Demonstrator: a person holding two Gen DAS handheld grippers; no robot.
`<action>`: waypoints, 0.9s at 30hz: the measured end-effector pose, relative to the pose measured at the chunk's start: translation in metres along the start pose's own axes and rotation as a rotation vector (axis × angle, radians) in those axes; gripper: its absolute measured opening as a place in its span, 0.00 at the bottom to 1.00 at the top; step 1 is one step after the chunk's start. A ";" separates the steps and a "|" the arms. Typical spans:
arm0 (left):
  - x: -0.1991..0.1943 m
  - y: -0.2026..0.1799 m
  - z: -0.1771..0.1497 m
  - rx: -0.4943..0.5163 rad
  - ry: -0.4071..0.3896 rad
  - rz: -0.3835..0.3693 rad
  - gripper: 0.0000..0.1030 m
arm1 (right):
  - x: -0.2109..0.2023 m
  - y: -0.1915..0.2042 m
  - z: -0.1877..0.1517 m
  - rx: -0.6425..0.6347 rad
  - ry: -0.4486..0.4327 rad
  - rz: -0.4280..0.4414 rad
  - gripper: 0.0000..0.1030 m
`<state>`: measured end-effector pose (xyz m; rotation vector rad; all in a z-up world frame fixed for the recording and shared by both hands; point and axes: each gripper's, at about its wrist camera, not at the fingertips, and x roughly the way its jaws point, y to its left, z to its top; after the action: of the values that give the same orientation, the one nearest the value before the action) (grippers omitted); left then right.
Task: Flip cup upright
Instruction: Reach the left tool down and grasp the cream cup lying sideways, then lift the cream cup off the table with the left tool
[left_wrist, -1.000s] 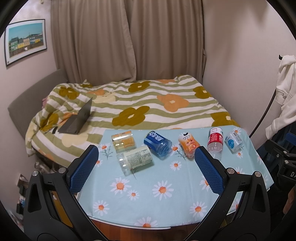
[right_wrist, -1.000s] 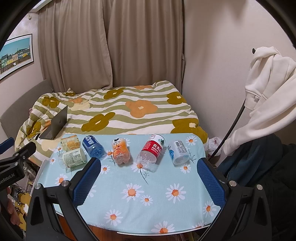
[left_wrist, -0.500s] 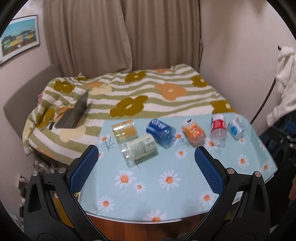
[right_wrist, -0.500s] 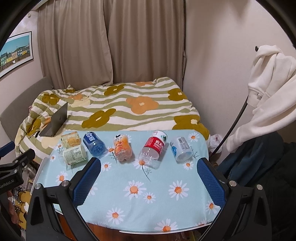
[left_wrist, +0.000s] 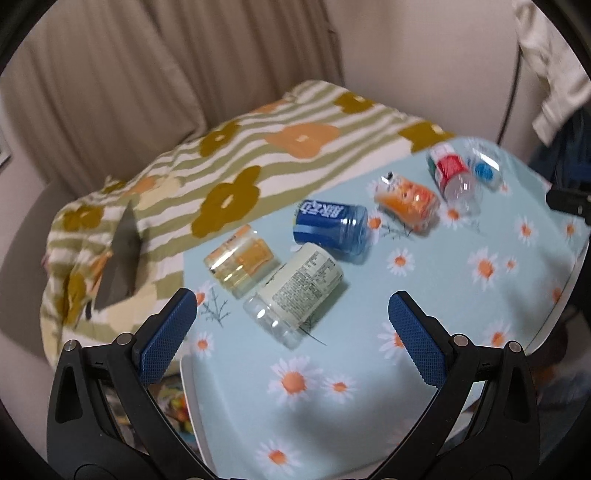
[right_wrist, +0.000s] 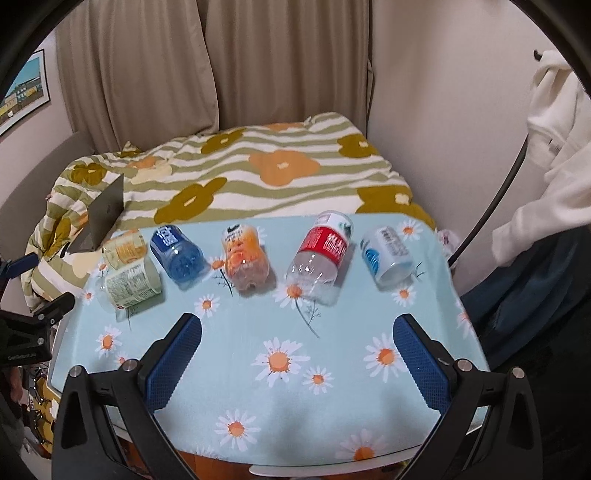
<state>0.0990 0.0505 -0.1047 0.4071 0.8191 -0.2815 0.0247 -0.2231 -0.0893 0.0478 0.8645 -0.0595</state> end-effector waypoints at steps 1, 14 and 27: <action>0.009 0.001 0.000 0.033 0.008 -0.010 1.00 | 0.005 0.001 -0.001 0.002 0.007 0.000 1.00; 0.116 0.003 -0.003 0.403 0.152 -0.162 1.00 | 0.058 0.012 -0.017 0.057 0.112 -0.035 1.00; 0.157 -0.018 -0.014 0.496 0.260 -0.164 0.68 | 0.083 0.013 -0.027 0.089 0.190 -0.028 1.00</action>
<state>0.1853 0.0272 -0.2357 0.8553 1.0396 -0.5978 0.0589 -0.2112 -0.1698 0.1262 1.0524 -0.1212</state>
